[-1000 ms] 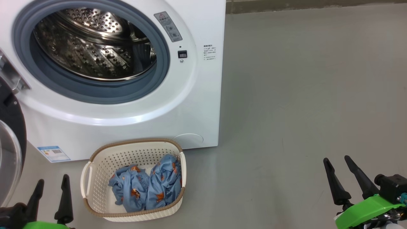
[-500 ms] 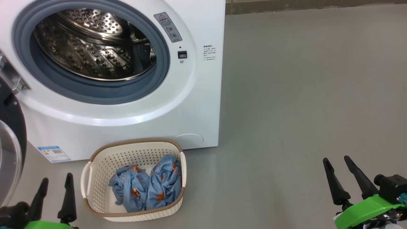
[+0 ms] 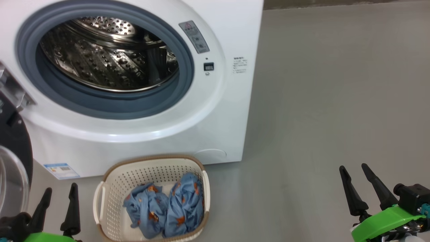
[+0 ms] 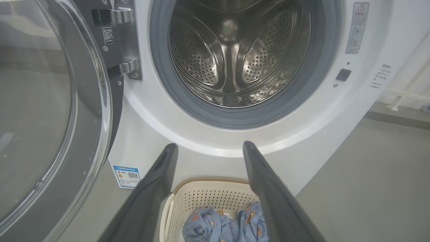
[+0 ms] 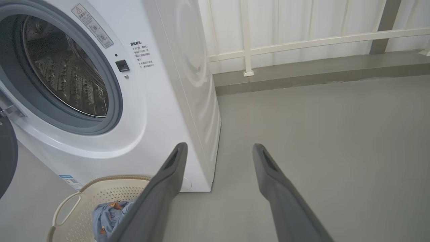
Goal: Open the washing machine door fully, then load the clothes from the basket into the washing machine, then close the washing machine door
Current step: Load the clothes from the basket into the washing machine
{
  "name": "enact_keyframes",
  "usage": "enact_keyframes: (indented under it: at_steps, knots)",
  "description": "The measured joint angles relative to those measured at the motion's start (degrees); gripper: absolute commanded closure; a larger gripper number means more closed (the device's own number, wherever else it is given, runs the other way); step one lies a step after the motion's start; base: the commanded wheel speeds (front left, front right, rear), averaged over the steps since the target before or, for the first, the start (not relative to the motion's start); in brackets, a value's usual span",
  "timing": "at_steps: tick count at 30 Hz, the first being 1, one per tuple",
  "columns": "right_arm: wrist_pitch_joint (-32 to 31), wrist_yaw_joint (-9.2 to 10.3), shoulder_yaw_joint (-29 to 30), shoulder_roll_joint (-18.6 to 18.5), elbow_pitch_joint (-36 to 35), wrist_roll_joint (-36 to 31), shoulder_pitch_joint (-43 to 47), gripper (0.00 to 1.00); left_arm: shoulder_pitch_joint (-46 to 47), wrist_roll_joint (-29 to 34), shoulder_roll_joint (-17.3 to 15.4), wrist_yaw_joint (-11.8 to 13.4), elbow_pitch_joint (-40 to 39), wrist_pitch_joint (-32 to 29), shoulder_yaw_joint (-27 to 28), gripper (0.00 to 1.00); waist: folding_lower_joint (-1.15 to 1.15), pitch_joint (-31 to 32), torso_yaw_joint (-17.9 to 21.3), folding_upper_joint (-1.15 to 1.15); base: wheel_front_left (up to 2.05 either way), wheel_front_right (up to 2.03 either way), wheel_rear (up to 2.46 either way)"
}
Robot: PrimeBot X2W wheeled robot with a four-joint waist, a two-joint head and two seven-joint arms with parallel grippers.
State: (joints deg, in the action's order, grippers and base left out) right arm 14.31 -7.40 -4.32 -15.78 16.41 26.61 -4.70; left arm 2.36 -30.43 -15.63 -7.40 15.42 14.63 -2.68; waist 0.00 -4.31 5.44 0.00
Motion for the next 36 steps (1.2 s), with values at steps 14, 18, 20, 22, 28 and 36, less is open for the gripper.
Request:
enact_keyframes:
  at_steps: [14,18,20,22,28,36]
  knots:
    - [0.00,0.00,0.52,0.92,-0.11,-0.16,-0.08,0.00,1.16,-0.29,0.24,0.00,-0.23,0.00,-0.79,0.00,0.00,-1.38,0.01,0.00,0.79,-0.82,0.03]
    - [0.00,0.00,0.53,1.11,-0.18,-0.20,-0.12,0.00,1.16,-0.34,0.89,0.00,0.80,0.00,-1.45,0.00,0.00,-1.78,0.00,0.00,0.00,0.00,0.00]
    - [0.00,0.00,0.53,1.21,-0.30,-0.24,-0.28,0.00,1.16,-0.38,1.18,0.00,1.46,0.00,-2.08,0.00,0.00,-2.15,0.01,0.00,0.00,0.00,0.00]
    - [0.00,0.00,0.54,1.36,-0.36,-0.25,-0.78,0.00,1.23,-0.76,1.67,0.00,2.22,0.01,-2.49,0.00,0.00,-2.66,0.05,0.00,0.00,0.00,0.00]
    - [0.00,0.00,0.62,2.42,-0.82,-1.29,-2.07,0.00,2.42,-2.34,3.18,0.00,6.91,0.00,-6.24,0.00,0.00,-4.79,0.39,0.00,0.00,0.00,0.00]
    - [0.00,0.00,0.53,3.49,-1.26,-1.46,-4.70,0.00,6.62,-3.88,4.49,0.00,15.05,0.00,-12.18,0.00,0.00,-8.77,1.21,0.00,0.00,0.00,0.00]
